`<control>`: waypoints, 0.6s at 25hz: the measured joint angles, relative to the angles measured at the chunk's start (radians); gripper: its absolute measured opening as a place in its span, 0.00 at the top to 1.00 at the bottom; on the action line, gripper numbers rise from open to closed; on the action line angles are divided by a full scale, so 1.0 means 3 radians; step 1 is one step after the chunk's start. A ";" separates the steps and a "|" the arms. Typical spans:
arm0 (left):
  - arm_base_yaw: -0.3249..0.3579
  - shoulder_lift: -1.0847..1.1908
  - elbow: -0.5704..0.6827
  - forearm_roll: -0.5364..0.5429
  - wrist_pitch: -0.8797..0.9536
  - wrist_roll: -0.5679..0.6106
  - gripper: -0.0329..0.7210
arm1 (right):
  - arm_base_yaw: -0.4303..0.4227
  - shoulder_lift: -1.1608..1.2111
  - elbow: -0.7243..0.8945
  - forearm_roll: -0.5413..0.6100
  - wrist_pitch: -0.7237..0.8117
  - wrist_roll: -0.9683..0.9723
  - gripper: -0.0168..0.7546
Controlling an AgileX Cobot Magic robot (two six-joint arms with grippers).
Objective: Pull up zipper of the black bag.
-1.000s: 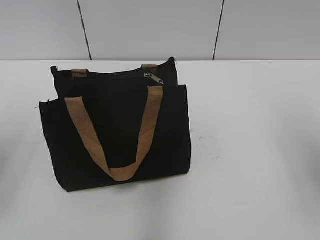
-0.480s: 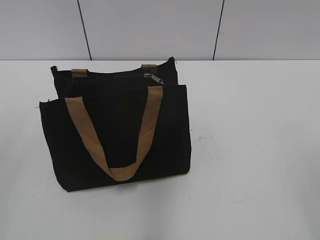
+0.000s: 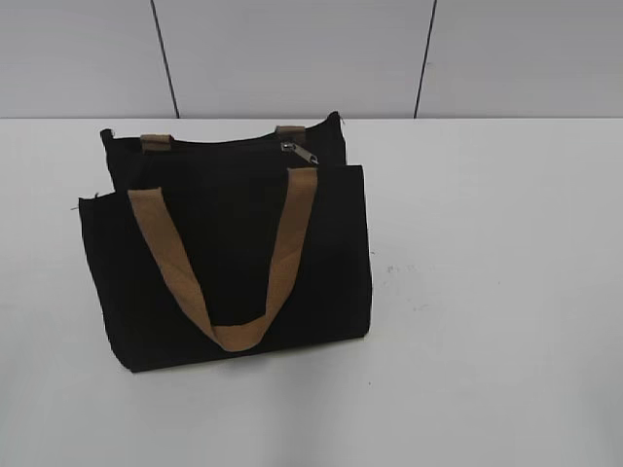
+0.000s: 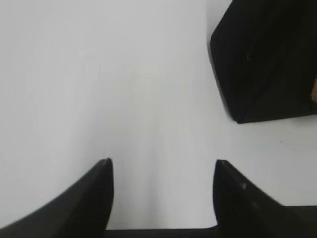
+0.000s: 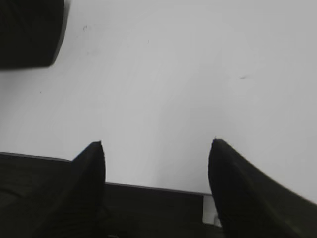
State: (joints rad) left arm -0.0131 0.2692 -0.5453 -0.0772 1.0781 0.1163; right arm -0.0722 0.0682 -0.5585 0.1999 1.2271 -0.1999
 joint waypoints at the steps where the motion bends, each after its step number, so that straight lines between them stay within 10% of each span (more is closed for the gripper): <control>1: 0.0000 -0.0172 0.0015 -0.0004 0.0000 0.0000 0.34 | 0.0000 -0.0076 0.0000 0.0000 0.0000 -0.0024 0.32; 15: 0.0000 -0.0924 0.0050 -0.0352 -0.0031 0.0173 0.35 | 0.0000 -0.0251 0.0233 -0.0027 -0.0377 -0.0179 0.32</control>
State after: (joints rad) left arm -0.0131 -0.0080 -0.5303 -0.1827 1.0689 0.1683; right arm -0.0722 -0.0070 -0.4885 0.1919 1.1139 -0.2535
